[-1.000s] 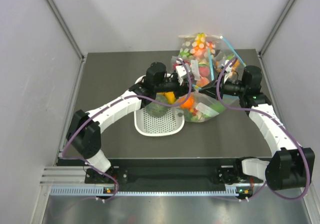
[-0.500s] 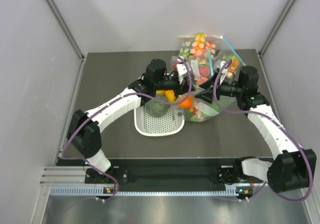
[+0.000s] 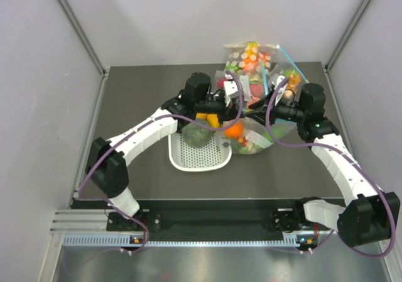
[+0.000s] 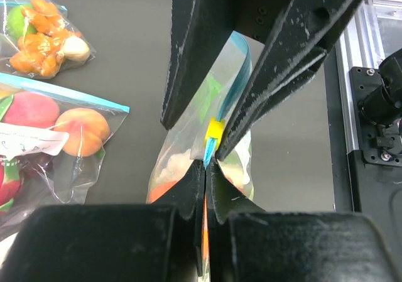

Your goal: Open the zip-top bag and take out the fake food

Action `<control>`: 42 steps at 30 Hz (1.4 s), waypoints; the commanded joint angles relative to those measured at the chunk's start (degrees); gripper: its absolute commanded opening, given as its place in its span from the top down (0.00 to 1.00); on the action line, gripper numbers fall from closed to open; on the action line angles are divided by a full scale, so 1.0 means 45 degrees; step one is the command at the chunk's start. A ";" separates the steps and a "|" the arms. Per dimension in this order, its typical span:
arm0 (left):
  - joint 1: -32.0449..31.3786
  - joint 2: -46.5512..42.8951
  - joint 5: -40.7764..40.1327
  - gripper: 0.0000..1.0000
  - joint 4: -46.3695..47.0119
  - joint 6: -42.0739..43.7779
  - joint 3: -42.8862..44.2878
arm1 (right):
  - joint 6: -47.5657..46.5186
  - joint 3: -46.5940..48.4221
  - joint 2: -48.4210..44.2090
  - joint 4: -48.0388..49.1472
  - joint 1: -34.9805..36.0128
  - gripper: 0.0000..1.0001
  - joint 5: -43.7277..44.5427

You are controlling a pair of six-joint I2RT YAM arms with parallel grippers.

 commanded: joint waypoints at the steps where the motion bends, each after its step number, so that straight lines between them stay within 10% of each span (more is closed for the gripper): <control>1: 0.0013 0.0071 0.0563 1.00 -0.0233 0.0342 0.0704 | -0.0337 0.0735 -0.0228 0.0517 0.0269 0.62 0.0252; 17: -0.0007 0.0227 0.0544 1.00 -0.0487 0.0440 0.0900 | -0.0942 0.1164 -0.0052 -0.0204 0.0680 0.71 0.0155; 27: 0.0013 0.0052 -0.0431 1.00 -0.0585 0.0596 0.0861 | -0.1313 0.1164 -0.0130 -0.0713 0.0699 0.98 0.0291; 42: 0.0871 -0.0710 -0.2639 1.00 0.0177 -0.0478 0.0470 | -0.1704 0.0949 -0.0638 -0.1377 0.0699 1.00 0.1346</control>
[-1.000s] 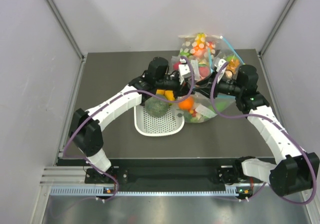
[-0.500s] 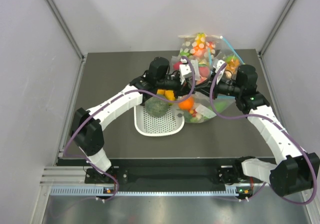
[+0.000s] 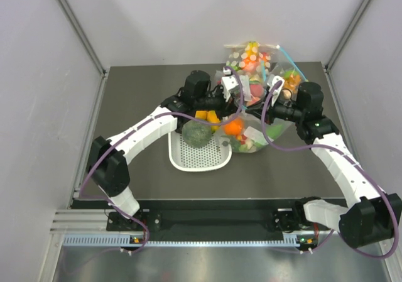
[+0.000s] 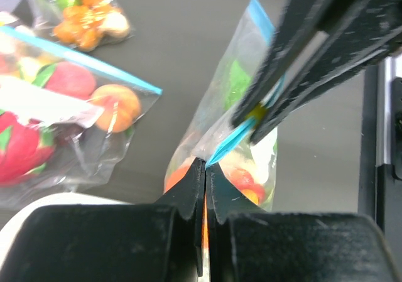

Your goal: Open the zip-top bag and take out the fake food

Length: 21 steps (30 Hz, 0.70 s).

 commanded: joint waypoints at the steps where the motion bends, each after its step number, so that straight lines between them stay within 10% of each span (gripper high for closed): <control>1: 0.0760 -0.0972 -0.1317 1.00 0.0701 -0.0293 0.0009 | -0.0325 0.0372 -0.0570 -0.0324 0.0097 1.00 0.0282; 21: 0.2441 -0.2886 -0.5577 1.00 0.3084 -0.2833 -0.2627 | 0.0163 0.0352 -0.1390 -0.0422 -0.0255 1.00 0.4540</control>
